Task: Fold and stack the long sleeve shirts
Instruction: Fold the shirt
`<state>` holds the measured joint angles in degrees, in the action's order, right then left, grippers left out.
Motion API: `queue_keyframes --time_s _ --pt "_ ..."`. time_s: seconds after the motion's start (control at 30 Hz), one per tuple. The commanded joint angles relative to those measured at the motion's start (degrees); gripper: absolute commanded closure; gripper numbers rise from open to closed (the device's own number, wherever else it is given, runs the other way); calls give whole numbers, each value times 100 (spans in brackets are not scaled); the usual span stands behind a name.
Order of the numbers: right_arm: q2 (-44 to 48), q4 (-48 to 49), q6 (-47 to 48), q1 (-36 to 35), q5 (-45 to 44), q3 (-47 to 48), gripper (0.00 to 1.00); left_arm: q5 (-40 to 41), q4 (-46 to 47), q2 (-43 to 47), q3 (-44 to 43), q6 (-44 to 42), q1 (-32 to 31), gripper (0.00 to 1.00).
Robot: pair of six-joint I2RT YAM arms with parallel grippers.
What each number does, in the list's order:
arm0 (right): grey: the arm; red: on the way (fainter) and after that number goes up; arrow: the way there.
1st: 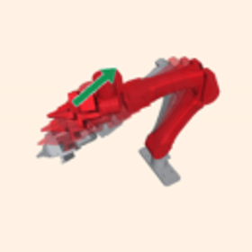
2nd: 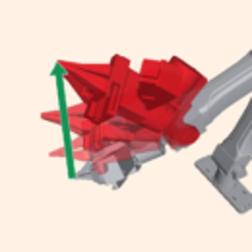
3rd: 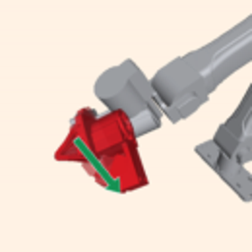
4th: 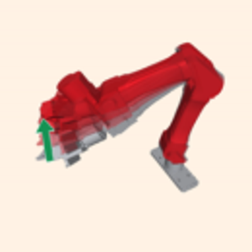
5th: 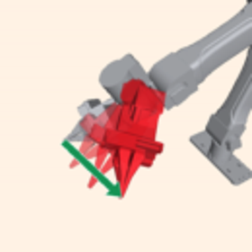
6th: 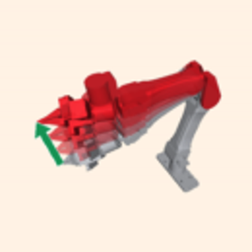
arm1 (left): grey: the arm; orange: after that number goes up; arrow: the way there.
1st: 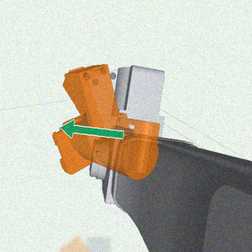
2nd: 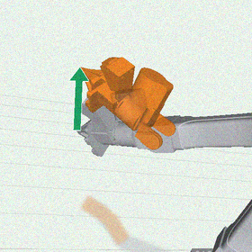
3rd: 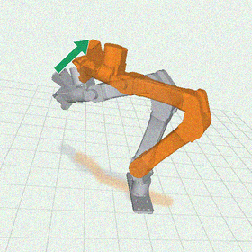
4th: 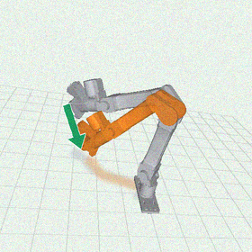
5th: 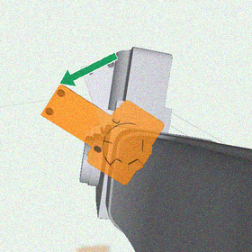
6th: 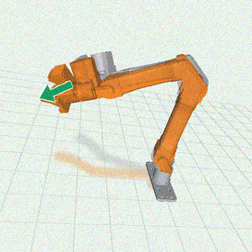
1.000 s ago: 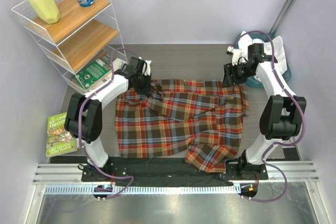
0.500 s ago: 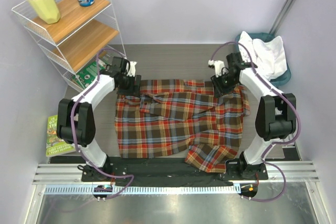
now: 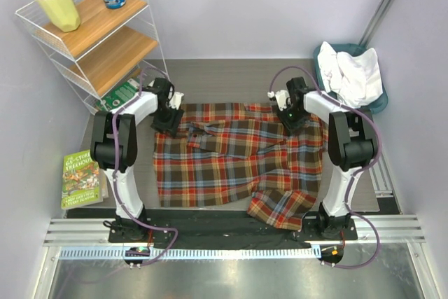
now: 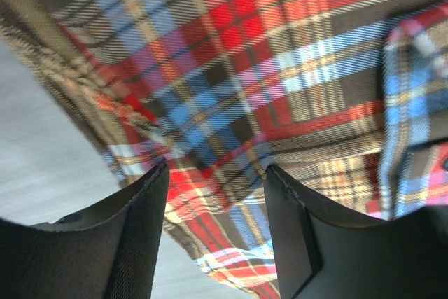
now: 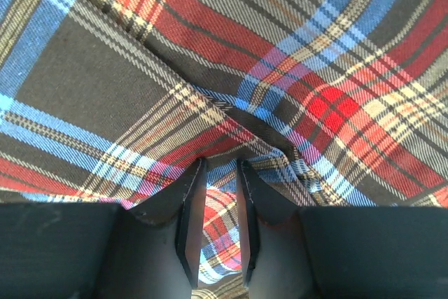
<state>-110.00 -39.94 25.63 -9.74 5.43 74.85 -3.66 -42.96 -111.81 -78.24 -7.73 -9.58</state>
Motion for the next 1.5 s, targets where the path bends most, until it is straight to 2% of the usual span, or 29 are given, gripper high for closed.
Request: queue_keyframes --time_s 0.0,0.17,0.23,0.27,0.3,0.37,0.4,0.43,0.5,0.63,0.73,0.9,1.0,1.27,1.37,1.47 --pt "-706 523 136 42 -490 783 71 -29 -81 -507 -692 -203 237 44" --pt "-1025 269 83 77 -412 1619 71 -309 -370 -895 -1517 -291 255 42" --pt "-797 -90 109 103 -71 1796 66 -599 -520 -633 -1581 -387 255 38" --pt "-587 -214 135 130 88 1779 63 -1027 -642 -466 -1528 -431 255 37" --pt "-141 -320 188 173 246 1683 61 -1231 -678 -247 -1450 -545 255 35" --pt "415 -829 415 218 815 1542 50 -1426 -757 482 -1073 -624 229 32" --pt "1027 -935 495 253 889 1263 44 -1818 -810 720 -923 -755 229 30" --pt "1311 -1223 835 253 994 1104 41 -1866 -828 1270 -539 -835 203 26" --pt "2169 -1498 1197 262 1144 500 36 -2250 -985 1774 -80 -1299 150 23" --pt "3349 -2174 2189 262 1074 -811 36 -2183 -1206 3014 1280 -2126 -210 22" --pt "3730 -2220 2332 227 934 -1735 41 -1921 -1329 3542 1958 -2593 -517 26" --pt "3547 -1352 2034 165 688 -2526 49 -1191 -908 3745 2734 -2813 -1062 31" --pt "3213 -1017 1973 148 556 -2712 52 -681 -557 3466 2972 -2752 -1265 32" --pt "2247 -41 1832 156 -102 -2906 57 496 -99 2393 2937 -2778 -1169 43" --pt "1991 75 1814 235 -349 -2775 59 568 -133 2190 2806 -2918 -967 45" --pt "2192 -188 1893 349 -263 -2573 59 385 -458 2434 2569 -3128 -905 46"
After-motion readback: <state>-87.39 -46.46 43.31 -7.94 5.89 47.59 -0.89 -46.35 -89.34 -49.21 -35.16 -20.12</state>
